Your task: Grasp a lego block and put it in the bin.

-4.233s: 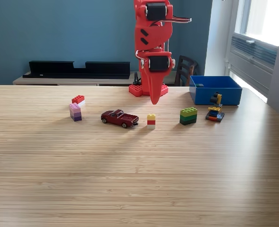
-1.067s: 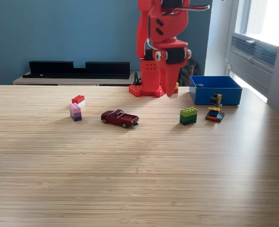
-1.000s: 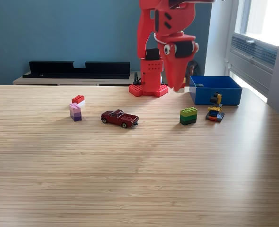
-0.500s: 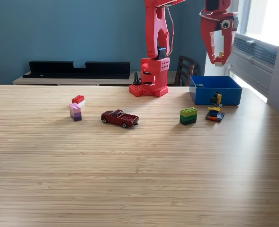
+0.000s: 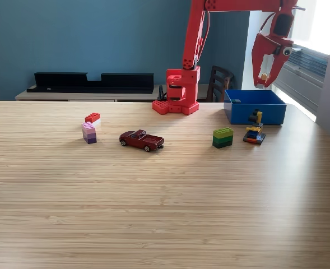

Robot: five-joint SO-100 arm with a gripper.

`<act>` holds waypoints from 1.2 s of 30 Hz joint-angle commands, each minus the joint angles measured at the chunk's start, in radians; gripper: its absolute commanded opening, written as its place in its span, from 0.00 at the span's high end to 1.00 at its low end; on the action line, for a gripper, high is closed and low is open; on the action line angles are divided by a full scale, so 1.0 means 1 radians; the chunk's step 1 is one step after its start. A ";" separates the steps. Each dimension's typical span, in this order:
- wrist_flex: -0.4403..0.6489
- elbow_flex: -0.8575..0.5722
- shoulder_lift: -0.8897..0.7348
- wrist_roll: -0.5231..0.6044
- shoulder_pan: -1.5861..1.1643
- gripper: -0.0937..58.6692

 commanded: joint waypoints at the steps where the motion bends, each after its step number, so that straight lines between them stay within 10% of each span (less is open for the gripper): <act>1: 0.029 -0.086 -0.015 -0.025 -0.040 0.99; 11: 0.038 -0.083 -0.020 -0.078 -0.040 0.66; 19: 0.038 -0.110 -0.014 -0.060 0.044 1.00; 36: 0.032 -0.229 -0.011 0.055 0.989 1.00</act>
